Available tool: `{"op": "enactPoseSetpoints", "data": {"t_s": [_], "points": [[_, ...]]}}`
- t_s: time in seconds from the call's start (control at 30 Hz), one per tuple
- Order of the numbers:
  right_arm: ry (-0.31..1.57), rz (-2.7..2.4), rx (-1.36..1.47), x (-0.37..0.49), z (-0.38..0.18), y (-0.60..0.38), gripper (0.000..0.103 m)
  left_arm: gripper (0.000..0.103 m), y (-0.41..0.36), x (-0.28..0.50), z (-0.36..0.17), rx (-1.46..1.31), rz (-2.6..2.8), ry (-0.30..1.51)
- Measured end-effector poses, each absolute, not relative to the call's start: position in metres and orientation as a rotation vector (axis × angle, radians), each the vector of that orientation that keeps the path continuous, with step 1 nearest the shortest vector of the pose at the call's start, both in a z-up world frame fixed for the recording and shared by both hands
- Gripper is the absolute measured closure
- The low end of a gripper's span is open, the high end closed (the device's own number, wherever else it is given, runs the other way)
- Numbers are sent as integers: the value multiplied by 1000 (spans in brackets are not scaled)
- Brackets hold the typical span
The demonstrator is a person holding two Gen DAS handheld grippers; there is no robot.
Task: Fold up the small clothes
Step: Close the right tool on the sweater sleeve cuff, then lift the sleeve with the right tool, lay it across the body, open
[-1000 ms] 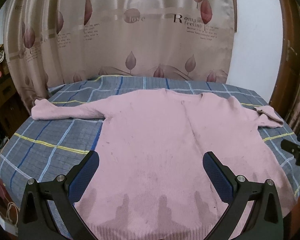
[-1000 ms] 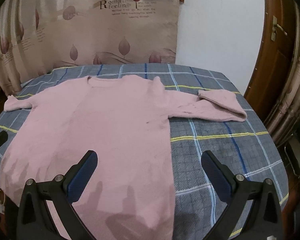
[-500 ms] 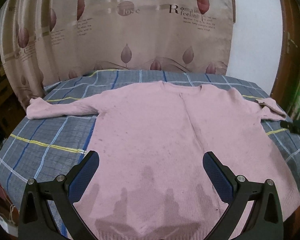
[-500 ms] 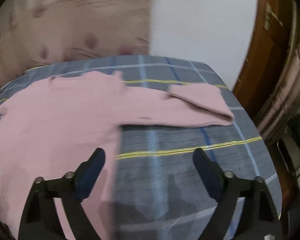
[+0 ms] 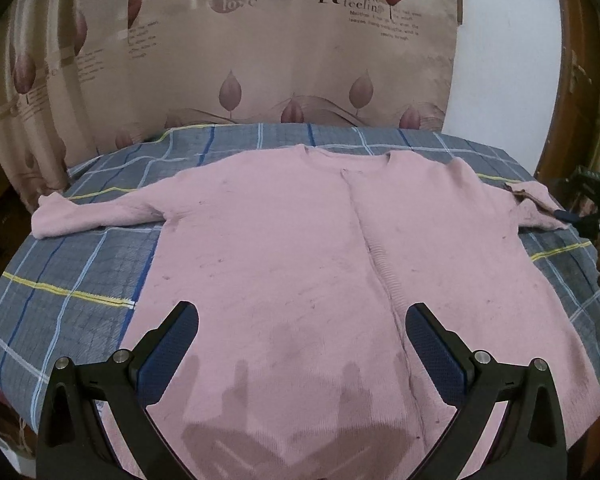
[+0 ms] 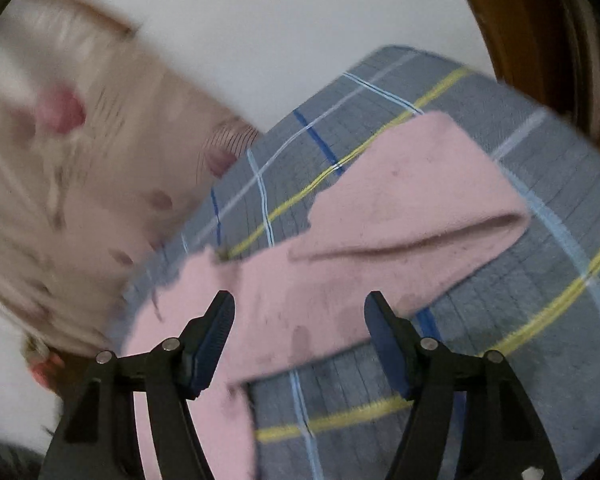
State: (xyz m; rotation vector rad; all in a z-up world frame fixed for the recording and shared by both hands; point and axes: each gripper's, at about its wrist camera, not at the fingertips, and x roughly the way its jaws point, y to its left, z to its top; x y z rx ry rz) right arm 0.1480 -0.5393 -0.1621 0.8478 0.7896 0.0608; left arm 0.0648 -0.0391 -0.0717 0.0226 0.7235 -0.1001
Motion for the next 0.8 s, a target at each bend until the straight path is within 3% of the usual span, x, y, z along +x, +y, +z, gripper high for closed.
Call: {"op": "enactPoseSetpoints", "data": {"t_s": [0.33,0.4,0.43,0.47,0.5,0.8], "points": [[730,7,1139,176,-201,-568,38,0,-37,77,-76,16,-91,752],[710,-3,1171,184,-204,-574,46,0,-36,79,-77,15,-87,757],[704,-12,1178,187,-205,-577,63,0,-35,81,-77,15,-84,758],[706,-16,1184,192,-206,-579,88,0,-34,82,-78,15,-81,759],[711,-16,1191,196,-208,-581,94,0,-32,82,-78,13,-77,761],[642,214,1074,221,-139,-507,94,0,4,82,-78,-70,-37,763]]}}
